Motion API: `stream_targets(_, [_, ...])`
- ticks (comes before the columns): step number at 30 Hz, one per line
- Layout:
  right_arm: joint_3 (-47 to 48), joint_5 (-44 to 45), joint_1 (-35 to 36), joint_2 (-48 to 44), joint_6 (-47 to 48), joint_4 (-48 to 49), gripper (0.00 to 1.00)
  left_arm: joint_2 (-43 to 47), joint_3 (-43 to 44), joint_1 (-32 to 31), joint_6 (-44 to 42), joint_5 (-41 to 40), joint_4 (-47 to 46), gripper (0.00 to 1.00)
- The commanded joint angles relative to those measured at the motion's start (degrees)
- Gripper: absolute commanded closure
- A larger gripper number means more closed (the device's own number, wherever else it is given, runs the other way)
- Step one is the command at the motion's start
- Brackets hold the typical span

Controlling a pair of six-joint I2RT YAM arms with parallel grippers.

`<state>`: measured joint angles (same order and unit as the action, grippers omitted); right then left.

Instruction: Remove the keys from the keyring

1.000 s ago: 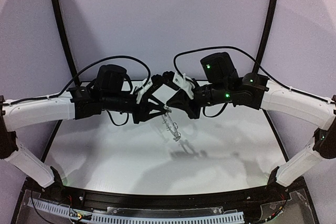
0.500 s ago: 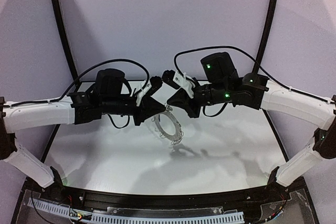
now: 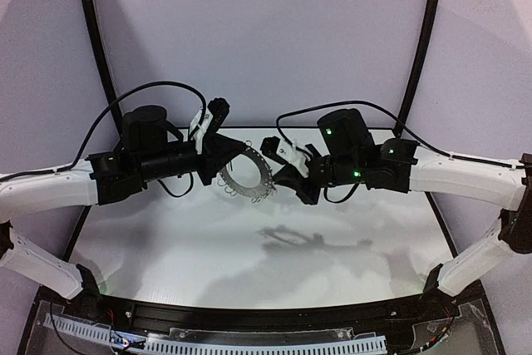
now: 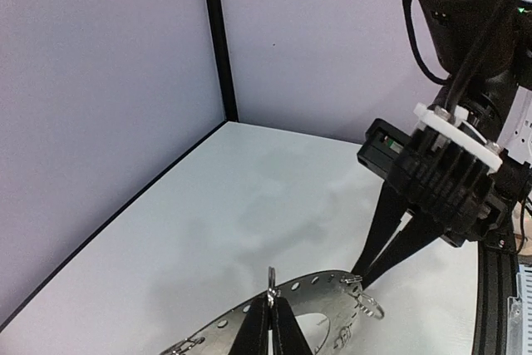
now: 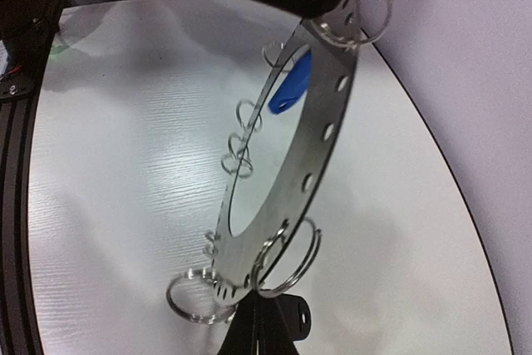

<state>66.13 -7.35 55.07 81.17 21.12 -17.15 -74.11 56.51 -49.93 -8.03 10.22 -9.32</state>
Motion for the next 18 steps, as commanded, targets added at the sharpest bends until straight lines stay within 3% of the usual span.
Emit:
stream_targets(1, [0.2,8.4,-0.3,0.7,-1.8,7.4,1.00,1.5,0.3,0.0,-0.2,1.5,-0.9,0.99])
stream_targets(4, [1.5,17.4,-2.6,1.3,-9.5,7.1,1.00,1.7,-1.0,0.0,-0.3,1.4,-1.0,0.99])
stream_targets(6, [2.4,17.9,-5.8,2.0,-17.6,4.5,1.00,1.9,-1.7,0.0,0.2,1.1,-1.5,0.99])
stream_targets(12, [0.5,10.8,-12.4,7.4,-38.6,-3.1,1.00,2.9,-3.7,0.0,2.2,0.1,-2.1,0.99])
stream_targets(18, [0.1,0.4,-16.3,17.4,-52.0,-5.7,1.00,4.2,-4.9,0.0,3.0,-1.8,-2.0,0.99])
